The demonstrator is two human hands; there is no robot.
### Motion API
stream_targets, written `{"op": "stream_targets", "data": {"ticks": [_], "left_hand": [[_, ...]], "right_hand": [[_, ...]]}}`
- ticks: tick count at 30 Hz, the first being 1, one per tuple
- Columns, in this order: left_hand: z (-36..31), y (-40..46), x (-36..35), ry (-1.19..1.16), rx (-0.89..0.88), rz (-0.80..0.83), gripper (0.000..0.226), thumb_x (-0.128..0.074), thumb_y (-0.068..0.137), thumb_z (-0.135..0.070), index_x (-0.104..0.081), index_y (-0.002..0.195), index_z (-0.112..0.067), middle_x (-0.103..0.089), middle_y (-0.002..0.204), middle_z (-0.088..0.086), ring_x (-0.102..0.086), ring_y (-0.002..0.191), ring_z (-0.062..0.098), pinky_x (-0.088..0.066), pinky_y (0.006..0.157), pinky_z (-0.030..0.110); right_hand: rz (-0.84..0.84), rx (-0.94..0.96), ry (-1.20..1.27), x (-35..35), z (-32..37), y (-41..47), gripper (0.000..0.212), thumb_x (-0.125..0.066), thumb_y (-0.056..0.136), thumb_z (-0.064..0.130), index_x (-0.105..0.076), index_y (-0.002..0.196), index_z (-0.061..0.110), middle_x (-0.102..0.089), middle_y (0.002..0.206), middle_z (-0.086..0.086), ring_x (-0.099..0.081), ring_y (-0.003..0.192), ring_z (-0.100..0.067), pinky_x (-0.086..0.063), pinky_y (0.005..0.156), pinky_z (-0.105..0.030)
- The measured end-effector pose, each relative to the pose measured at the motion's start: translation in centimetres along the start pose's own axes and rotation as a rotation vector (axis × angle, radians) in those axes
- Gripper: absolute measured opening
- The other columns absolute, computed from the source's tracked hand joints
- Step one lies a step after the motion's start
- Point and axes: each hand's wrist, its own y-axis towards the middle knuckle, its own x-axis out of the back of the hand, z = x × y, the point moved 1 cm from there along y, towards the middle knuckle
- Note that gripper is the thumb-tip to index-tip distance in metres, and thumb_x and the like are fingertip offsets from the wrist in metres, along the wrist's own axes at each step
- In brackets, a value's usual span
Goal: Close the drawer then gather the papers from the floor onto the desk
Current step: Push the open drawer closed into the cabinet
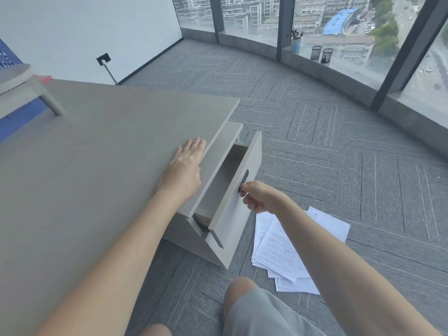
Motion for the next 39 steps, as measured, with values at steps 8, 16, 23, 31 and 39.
{"op": "stream_targets", "data": {"ticks": [8,16,23,31,39], "left_hand": [[0.1,0.0,-0.1,0.000,-0.003,-0.010,0.070,-0.045,0.095,0.002,-0.014,0.156,-0.014,-0.016,0.166,0.004,-0.011,0.154,0.021,-0.006,0.125,0.032],[0.2,0.0,-0.2,-0.007,-0.006,-0.015,0.071,-0.045,0.094,0.002,-0.015,0.156,-0.014,-0.017,0.166,0.003,-0.011,0.154,0.021,-0.005,0.125,0.032],[0.4,-0.1,-0.3,-0.012,0.003,-0.015,0.071,-0.045,0.095,0.003,-0.014,0.156,-0.015,-0.015,0.166,0.002,-0.009,0.154,0.019,-0.005,0.125,0.032],[0.1,-0.1,-0.5,0.019,-0.006,-0.026,0.073,-0.044,0.093,0.006,-0.012,0.156,-0.014,-0.014,0.166,0.003,-0.009,0.154,0.020,-0.003,0.124,0.031],[-0.1,-0.3,-0.5,0.069,-0.031,-0.021,0.079,-0.045,0.089,0.009,-0.009,0.156,-0.011,-0.011,0.166,0.006,-0.007,0.154,0.022,-0.002,0.123,0.032]], "right_hand": [[0.036,-0.012,0.024,-1.3,1.0,1.4,0.037,-0.030,0.105,0.027,-0.045,0.074,0.014,-0.042,0.063,-0.004,-0.034,0.047,-0.015,-0.022,0.036,-0.012],[0.066,0.001,0.024,-2.5,1.7,2.3,0.036,-0.030,0.105,0.028,-0.044,0.075,0.015,-0.044,0.063,-0.004,-0.036,0.049,-0.017,-0.024,0.045,-0.022],[0.066,0.022,-0.019,-3.7,2.6,3.2,0.035,-0.030,0.103,0.029,-0.045,0.075,0.016,-0.047,0.065,-0.003,-0.040,0.050,-0.018,-0.028,0.050,-0.023],[0.071,0.035,-0.024,-4.0,2.6,4.0,0.033,-0.030,0.102,0.026,-0.044,0.074,0.016,-0.047,0.065,-0.002,-0.039,0.050,-0.017,-0.028,0.052,-0.024],[0.062,0.056,-0.088,-4.3,3.4,4.3,0.026,-0.032,0.094,0.015,-0.044,0.071,0.017,-0.047,0.063,-0.001,-0.038,0.049,-0.016,-0.025,0.050,-0.024]]}}
